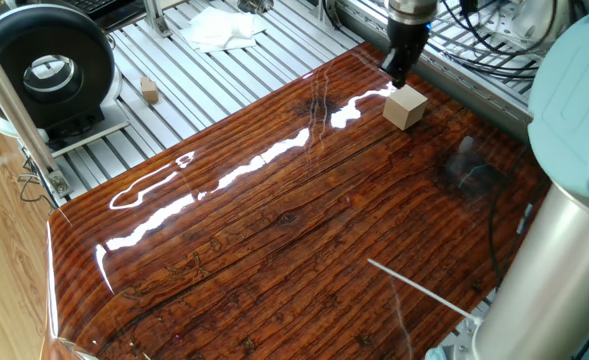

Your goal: Hold a small block with the gripper and sweep it from left to right on the table

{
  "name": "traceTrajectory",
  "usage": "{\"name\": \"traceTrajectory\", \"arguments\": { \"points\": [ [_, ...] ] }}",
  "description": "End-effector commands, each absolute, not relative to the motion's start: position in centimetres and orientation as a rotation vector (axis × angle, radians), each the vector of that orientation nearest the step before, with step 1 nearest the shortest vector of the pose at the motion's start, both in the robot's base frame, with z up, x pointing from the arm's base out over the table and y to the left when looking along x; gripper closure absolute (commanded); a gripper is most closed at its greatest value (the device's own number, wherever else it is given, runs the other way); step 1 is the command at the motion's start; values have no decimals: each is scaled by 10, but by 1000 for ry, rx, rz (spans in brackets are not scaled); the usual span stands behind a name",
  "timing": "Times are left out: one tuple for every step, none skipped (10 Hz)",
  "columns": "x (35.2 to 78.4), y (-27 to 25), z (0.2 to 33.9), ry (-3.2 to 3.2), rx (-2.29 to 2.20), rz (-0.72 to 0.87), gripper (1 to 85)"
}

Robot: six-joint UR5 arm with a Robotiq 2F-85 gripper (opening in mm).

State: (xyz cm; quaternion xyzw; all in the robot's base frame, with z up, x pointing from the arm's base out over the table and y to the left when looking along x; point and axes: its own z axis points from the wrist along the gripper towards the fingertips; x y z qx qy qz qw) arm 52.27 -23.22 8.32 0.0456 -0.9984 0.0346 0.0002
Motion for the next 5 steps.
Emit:
{"name": "traceTrajectory", "arguments": {
  "points": [
    [517,-235,75,-3182,170,5,470],
    [520,-238,81,-3189,187,-18,413],
    [520,-249,83,-3182,205,11,390],
    [525,-255,86,-3193,243,13,337],
    [524,-246,88,-3196,228,-63,283]
  ]
}}
